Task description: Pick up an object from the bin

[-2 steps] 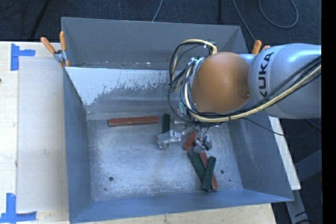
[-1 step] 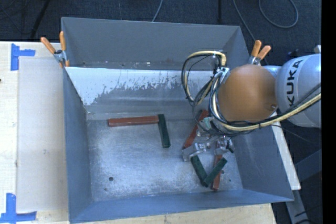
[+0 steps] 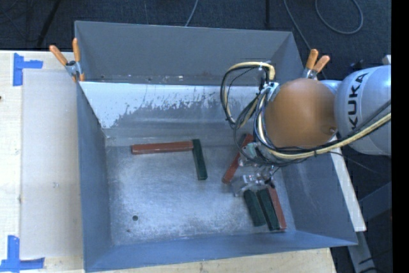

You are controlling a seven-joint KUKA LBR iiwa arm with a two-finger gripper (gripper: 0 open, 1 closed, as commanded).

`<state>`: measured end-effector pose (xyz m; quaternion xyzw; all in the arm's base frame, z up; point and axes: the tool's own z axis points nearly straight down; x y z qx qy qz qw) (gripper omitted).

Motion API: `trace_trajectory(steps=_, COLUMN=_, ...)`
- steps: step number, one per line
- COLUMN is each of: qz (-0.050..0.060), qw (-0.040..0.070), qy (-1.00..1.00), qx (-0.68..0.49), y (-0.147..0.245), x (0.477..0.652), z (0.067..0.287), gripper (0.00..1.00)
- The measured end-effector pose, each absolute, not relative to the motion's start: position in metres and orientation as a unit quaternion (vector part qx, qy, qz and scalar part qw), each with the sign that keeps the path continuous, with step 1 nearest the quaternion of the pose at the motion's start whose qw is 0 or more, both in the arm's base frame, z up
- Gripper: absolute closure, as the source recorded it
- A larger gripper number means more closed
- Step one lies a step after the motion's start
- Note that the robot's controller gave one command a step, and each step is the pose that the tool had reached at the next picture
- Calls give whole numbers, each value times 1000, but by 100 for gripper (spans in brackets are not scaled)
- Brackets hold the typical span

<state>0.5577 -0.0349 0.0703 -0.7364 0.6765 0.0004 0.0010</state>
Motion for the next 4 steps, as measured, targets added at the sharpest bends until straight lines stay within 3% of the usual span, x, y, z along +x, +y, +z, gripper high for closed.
trace_trajectory(steps=1, qz=2, qw=0, qy=677, qx=-736, y=-35, x=557, z=69, gripper=0)
trace_trajectory(steps=2, qz=2, qw=0, qy=677, qx=-736, y=-35, x=557, z=70, gripper=100)
trace_trajectory(steps=3, qz=-1, qw=0, qy=691, qx=-723, y=-100, x=536, z=115, gripper=100)
trace_trajectory(steps=4, qz=-2, qw=2, qy=696, qx=-718, y=-119, x=532, z=214, gripper=100)
